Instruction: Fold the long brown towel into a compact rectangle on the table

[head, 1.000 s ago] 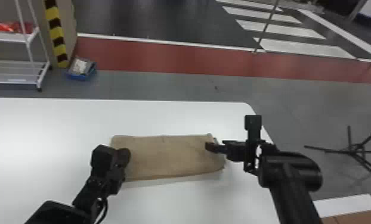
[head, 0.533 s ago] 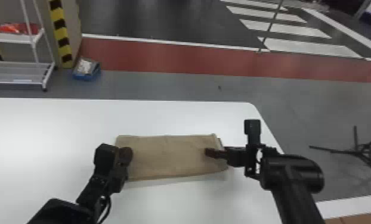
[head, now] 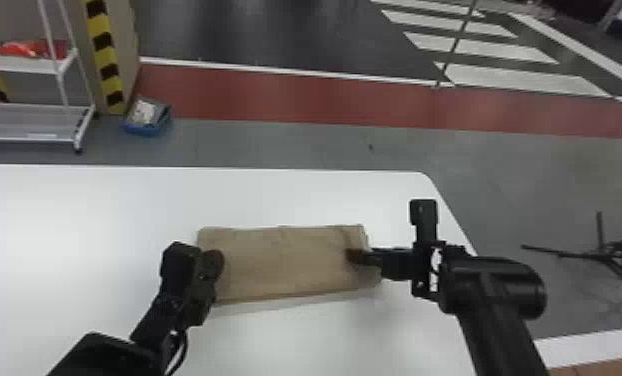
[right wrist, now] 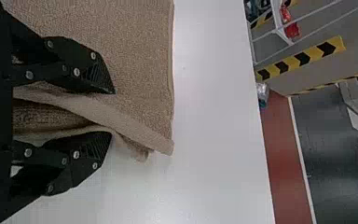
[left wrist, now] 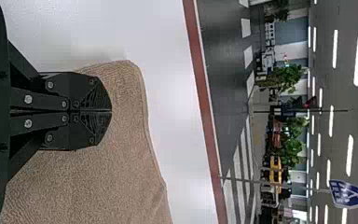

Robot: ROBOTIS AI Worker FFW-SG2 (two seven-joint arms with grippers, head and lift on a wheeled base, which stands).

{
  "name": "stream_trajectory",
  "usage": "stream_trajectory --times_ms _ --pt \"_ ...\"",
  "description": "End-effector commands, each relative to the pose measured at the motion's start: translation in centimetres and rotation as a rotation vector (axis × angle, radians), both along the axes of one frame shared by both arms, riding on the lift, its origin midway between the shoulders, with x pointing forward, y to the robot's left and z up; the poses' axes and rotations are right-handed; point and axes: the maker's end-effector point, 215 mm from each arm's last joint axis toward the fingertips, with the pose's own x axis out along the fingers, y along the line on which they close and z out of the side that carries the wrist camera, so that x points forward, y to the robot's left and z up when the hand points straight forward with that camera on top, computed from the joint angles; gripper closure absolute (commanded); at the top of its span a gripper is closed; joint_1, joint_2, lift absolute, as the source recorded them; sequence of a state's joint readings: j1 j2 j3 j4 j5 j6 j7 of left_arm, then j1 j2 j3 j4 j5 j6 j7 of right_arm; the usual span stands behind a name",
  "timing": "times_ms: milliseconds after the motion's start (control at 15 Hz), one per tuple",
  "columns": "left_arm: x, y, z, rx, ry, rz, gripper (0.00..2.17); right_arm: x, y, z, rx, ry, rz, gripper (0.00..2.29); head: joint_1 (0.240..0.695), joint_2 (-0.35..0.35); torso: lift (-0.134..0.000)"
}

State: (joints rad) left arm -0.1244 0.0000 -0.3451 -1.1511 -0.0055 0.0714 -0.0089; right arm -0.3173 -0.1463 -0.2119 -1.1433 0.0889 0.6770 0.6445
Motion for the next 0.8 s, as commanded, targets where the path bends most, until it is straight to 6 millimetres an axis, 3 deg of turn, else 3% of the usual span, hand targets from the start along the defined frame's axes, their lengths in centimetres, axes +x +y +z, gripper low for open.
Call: stream_trajectory --times_ms 0,133,400,733 --pt "0.1 0.2 -0.8 0.012 0.016 0.000 1.66 0.1 0.9 0.9 0.043 -0.011 0.020 1.48 0.695 -0.232 -0.057" --pt "0.3 0.2 -0.9 0.019 0.018 -0.002 1.66 0.3 2.1 3.4 0.066 -0.044 0.052 1.48 0.695 -0.226 -0.057" --pt "0.4 0.4 -1.8 0.032 0.032 -0.005 1.66 -1.1 6.5 7.9 0.133 -0.020 0.105 1.48 0.695 -0.200 -0.057" --pt "0.3 0.0 -1.8 0.010 0.043 -0.024 1.66 -3.0 15.3 10.5 0.194 0.085 0.206 1.48 0.695 -0.139 -0.057"
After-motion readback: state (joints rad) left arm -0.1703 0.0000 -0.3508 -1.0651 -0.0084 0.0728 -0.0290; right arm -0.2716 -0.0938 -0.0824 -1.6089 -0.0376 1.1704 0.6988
